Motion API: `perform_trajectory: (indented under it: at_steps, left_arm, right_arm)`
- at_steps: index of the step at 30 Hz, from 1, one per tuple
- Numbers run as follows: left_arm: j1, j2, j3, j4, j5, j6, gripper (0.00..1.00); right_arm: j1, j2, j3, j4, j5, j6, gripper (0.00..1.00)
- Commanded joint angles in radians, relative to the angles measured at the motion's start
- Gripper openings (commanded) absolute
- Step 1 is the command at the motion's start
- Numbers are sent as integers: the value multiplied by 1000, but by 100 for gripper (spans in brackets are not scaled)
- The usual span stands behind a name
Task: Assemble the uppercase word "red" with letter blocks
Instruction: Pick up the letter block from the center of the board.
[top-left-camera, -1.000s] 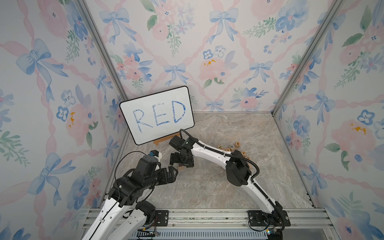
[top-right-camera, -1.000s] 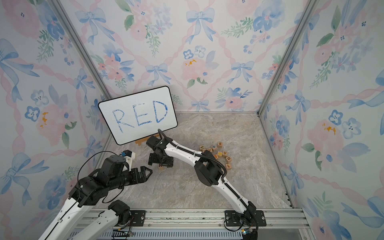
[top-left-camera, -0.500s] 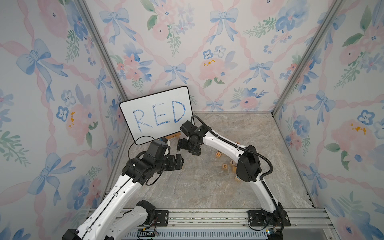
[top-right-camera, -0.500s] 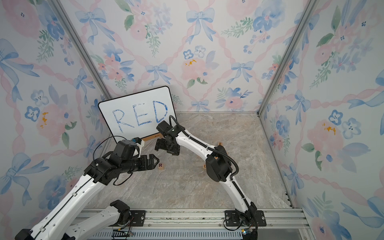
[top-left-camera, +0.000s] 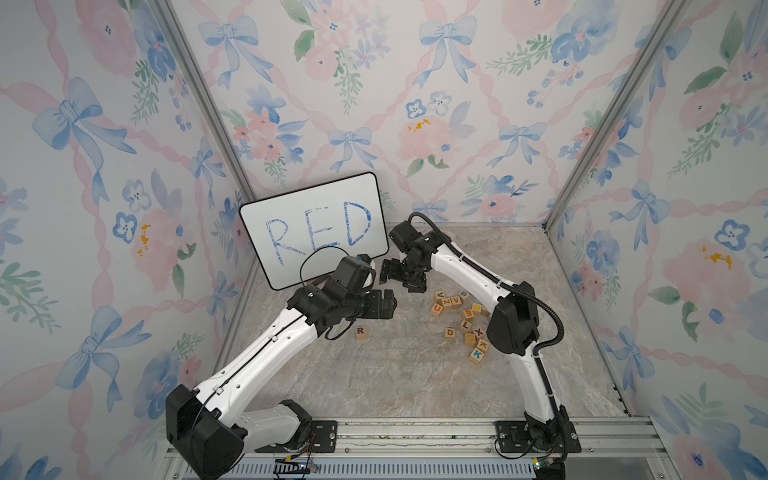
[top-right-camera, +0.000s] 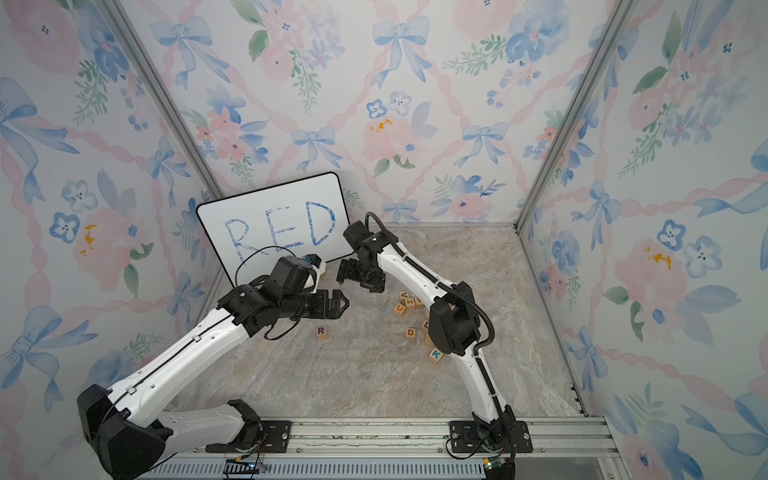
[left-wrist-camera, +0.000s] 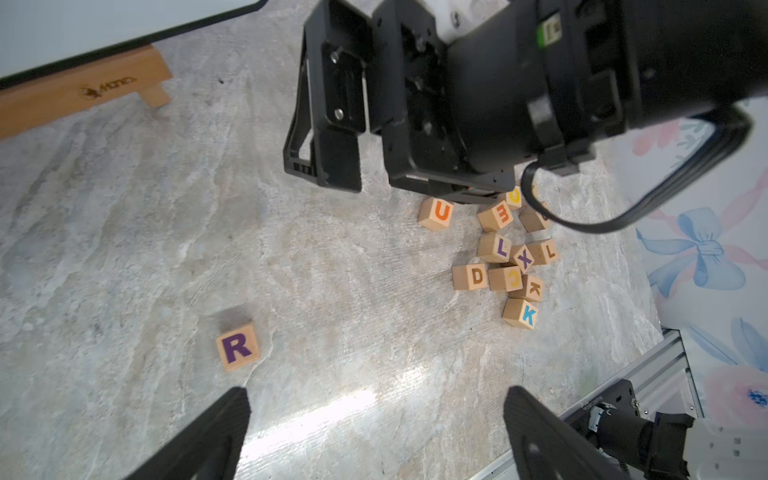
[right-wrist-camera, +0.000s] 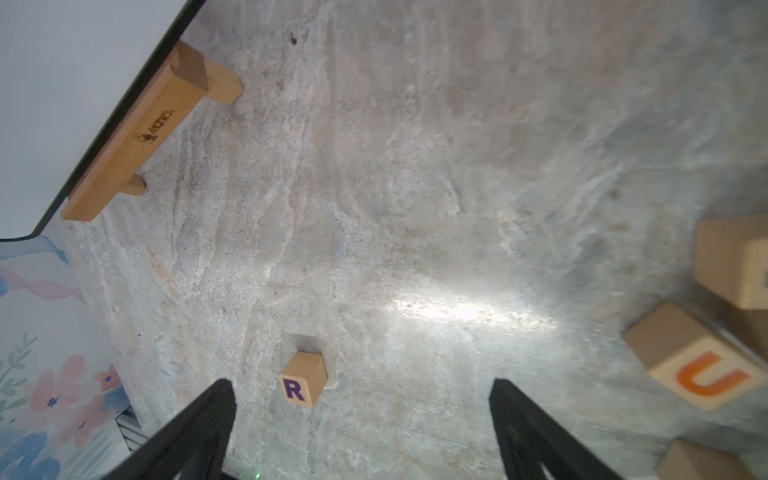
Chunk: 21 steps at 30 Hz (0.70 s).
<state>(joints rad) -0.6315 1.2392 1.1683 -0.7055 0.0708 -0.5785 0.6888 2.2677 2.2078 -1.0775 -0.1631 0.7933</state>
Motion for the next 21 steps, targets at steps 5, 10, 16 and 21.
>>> perform_trajectory:
  at_steps: [5,10,16,21]
  left_arm:
    - [-74,116,81,91,-18,19,98]
    - [-113,197,124,119,-14,22,98]
    - [-157,286,180,152,-9,26,98]
    - [-193,377,245,173,-4,36,98]
  right_arm:
    - [-68,-71,-24,-141,62,-137,97]
    - [-113,-121,-89,-155,87,-196,97]
    - [-173,-183,-182,-158,128,-237,97]
    - [-240,-204,-230,-189,187,-239,97]
